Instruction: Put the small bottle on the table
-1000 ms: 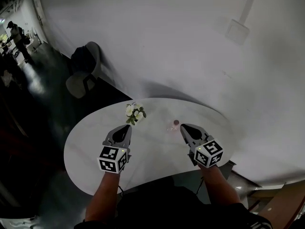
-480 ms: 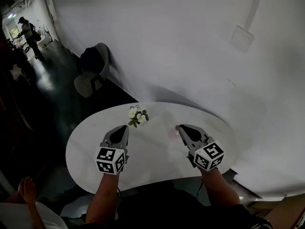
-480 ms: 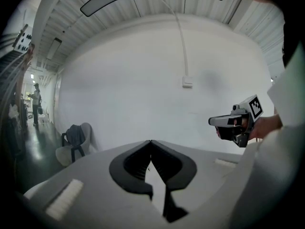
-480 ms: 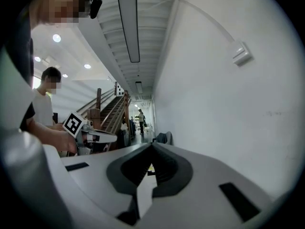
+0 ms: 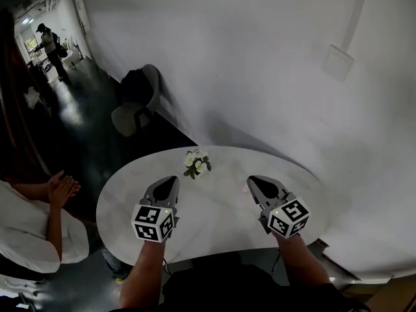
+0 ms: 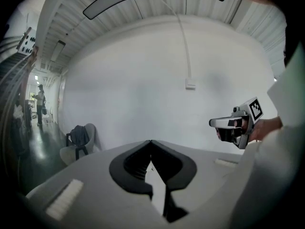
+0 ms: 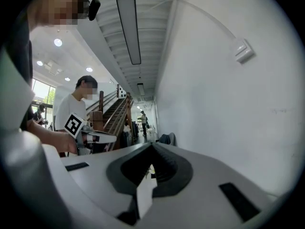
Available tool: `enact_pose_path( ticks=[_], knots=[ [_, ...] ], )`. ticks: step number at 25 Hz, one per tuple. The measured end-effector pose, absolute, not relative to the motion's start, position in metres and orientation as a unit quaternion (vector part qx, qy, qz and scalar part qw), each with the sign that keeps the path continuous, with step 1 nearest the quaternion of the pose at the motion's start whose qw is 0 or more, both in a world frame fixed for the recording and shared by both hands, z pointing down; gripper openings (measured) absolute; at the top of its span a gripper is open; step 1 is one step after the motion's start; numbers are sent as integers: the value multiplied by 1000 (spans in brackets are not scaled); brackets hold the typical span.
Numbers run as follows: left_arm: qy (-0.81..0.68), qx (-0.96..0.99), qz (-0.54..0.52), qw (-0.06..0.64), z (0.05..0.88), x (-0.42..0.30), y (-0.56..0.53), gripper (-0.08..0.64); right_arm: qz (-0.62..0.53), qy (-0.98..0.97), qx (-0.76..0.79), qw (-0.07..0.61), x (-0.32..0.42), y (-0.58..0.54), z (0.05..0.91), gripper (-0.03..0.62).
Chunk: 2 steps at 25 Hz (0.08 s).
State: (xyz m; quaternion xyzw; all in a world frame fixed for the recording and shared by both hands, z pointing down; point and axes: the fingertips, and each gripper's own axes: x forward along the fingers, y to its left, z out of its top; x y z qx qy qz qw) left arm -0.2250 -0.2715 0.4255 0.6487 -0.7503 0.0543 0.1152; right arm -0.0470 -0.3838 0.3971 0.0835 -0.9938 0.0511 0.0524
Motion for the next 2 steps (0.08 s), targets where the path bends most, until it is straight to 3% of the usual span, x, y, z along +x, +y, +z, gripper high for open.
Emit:
enact_pose_path(
  ticks=[2],
  knots=[
    [-751,648,54,116,425,-226,-271,12,55,-994,83,53,-48,-383,398,11]
  ],
)
